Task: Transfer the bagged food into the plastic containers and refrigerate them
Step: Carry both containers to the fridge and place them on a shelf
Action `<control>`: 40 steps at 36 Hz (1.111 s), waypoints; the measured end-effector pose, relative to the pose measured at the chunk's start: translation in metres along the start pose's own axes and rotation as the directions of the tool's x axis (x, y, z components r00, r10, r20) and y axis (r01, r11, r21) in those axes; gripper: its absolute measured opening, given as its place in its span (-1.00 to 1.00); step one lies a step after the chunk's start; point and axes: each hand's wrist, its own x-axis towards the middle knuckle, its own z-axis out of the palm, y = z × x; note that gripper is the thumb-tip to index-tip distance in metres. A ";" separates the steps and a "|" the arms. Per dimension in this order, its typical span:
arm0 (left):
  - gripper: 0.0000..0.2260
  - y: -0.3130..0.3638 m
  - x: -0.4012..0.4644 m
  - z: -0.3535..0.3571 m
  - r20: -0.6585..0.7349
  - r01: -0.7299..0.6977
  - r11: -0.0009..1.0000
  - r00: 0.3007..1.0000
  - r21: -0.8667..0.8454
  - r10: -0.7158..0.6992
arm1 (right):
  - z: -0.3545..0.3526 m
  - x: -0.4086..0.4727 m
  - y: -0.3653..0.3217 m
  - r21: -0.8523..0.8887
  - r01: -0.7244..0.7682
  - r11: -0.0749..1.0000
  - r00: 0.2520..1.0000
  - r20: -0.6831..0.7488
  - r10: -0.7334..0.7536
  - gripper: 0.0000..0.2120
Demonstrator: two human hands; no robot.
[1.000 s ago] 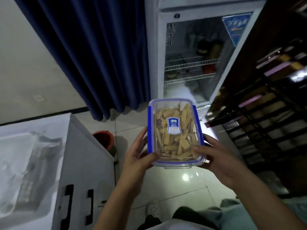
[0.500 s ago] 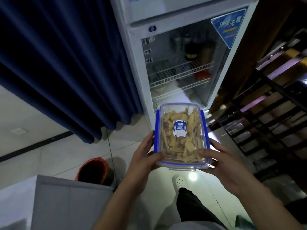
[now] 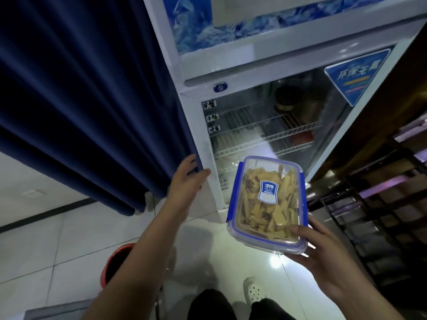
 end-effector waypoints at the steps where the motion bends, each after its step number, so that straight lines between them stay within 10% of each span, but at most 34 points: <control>1: -0.54 0.003 0.016 -0.002 -0.022 -0.015 1.000 1.000 0.026 0.016 | 0.002 0.003 -0.001 0.000 0.003 1.000 1.000 -0.012 -0.003 -0.38; 8: -0.58 0.029 0.083 -0.006 0.029 -0.302 0.949 0.953 0.090 0.300 | 0.024 0.014 0.000 0.028 0.052 0.998 0.992 -0.114 -0.049 -0.37; 28: -0.67 0.007 0.125 -0.024 0.157 -0.388 0.919 0.914 0.067 0.374 | 0.078 -0.018 0.057 0.135 0.118 0.984 0.926 -0.373 -0.060 -0.49; 40: -0.66 -0.034 0.012 -0.008 0.243 -0.494 0.869 0.844 0.007 0.478 | 0.046 -0.068 0.074 0.172 0.196 0.965 0.872 -0.481 -0.092 -0.43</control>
